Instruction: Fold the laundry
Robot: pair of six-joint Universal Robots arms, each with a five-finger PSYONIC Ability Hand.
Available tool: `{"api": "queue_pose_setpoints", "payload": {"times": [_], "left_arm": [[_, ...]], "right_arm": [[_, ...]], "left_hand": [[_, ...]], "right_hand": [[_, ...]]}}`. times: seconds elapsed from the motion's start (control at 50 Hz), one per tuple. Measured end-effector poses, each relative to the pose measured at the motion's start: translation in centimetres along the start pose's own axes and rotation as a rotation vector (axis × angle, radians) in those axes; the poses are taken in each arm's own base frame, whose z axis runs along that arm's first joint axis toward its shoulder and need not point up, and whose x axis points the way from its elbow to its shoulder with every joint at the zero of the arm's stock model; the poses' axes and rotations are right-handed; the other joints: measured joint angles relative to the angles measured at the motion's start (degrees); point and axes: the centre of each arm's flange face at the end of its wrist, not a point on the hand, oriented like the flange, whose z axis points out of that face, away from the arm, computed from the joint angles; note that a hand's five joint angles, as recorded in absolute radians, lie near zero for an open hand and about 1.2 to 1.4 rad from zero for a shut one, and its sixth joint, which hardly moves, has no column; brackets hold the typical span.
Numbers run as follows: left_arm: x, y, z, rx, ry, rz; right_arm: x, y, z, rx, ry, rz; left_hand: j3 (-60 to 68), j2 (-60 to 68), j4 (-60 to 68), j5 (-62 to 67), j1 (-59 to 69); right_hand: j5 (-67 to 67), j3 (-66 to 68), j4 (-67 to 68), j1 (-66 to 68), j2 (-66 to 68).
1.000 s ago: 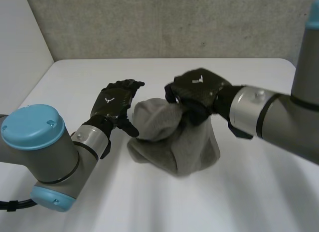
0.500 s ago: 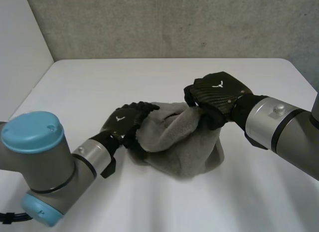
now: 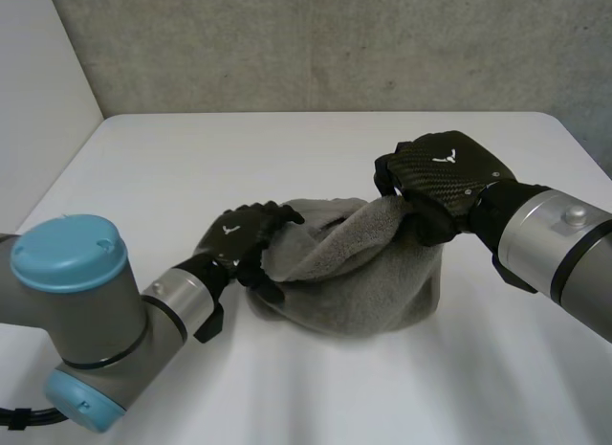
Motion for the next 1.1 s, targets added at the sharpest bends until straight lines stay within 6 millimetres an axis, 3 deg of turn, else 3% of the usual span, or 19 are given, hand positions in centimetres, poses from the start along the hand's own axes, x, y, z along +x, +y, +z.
{"api": "queue_pose_setpoints", "payload": {"times": [0.18,0.28,0.34,0.42,0.56,0.62,0.7,0.84,0.92,1.0,1.06,1.1], "left_arm": [[1.3,1.3,0.6,-0.015,0.038,0.01],[1.5,1.3,1.1,0.006,0.041,0.016],[1.2,0.8,1.3,0.039,0.016,0.021],[0.4,-1.5,1.0,0.127,-0.076,0.03],[-1.1,-7.0,-1.2,0.297,-0.216,0.045],[-1.3,-8.6,-2.5,0.339,-0.235,0.055],[-1.1,-8.4,-3.6,0.317,-0.22,0.089],[-1.2,-3.5,-3.5,0.122,-0.194,0.245],[-2.0,-0.8,-2.5,0.009,-0.196,0.392],[-2.7,-1.1,-0.8,0.001,-0.209,0.534],[-3.0,-3.8,0.8,0.081,-0.231,0.613],[-2.9,-7.1,1.8,0.183,-0.251,0.646]], "right_arm": [[-0.2,-1.3,-1.1,0.045,0.001,0.039],[-0.2,-2.4,-1.9,0.084,0.012,0.032],[0.0,-3.1,-2.4,0.109,0.022,0.021],[0.2,-4.0,-3.1,0.138,0.041,-0.008],[0.9,-3.6,-3.2,0.076,0.06,-0.114],[1.2,-1.7,-2.6,-0.037,0.043,-0.194],[1.1,1.2,-1.7,-0.189,-0.022,-0.268],[0.4,5.6,-0.1,-0.366,-0.145,-0.283],[0.6,6.7,1.5,-0.395,-0.166,-0.286],[1.8,5.9,3.9,-0.354,-0.117,-0.323],[3.7,3.1,6.1,-0.23,0.008,-0.376],[5.4,0.2,7.3,-0.1,0.126,-0.405]], "left_hand": [[4.1,4.1,4.1,4.1,4.2],[17.1,17.1,17.2,16.2,17.0],[30.3,30.3,30.4,30.1,30.1],[44.9,45.2,45.2,44.3,43.6],[48.7,48.8,49.0,47.4,45.9],[49.0,49.0,49.2,47.5,46.0],[49.2,49.2,49.4,47.5,46.0],[47.0,47.0,47.1,47.3,46.0],[46.2,46.2,46.3,46.7,46.0],[46.4,46.3,46.5,46.7,46.0],[46.5,46.5,46.7,46.7,46.0],[46.5,46.5,46.7,46.7,46.0]], "right_hand": [[0.0,0.0,0.0,0.0,0.0],[0.0,0.0,0.0,0.0,0.0],[0.0,0.0,0.0,0.0,0.0],[0.0,0.0,0.0,0.0,0.0],[0.0,0.3,0.0,0.0,0.5],[0.0,0.3,0.0,0.0,0.8],[1.1,0.3,0.0,0.0,0.8],[2.3,0.3,0.0,0.0,0.8],[2.3,0.3,0.0,0.0,0.8],[2.3,0.3,0.0,0.0,0.8],[2.3,0.3,0.0,0.0,0.8],[2.3,0.3,0.0,0.0,0.8]]}}
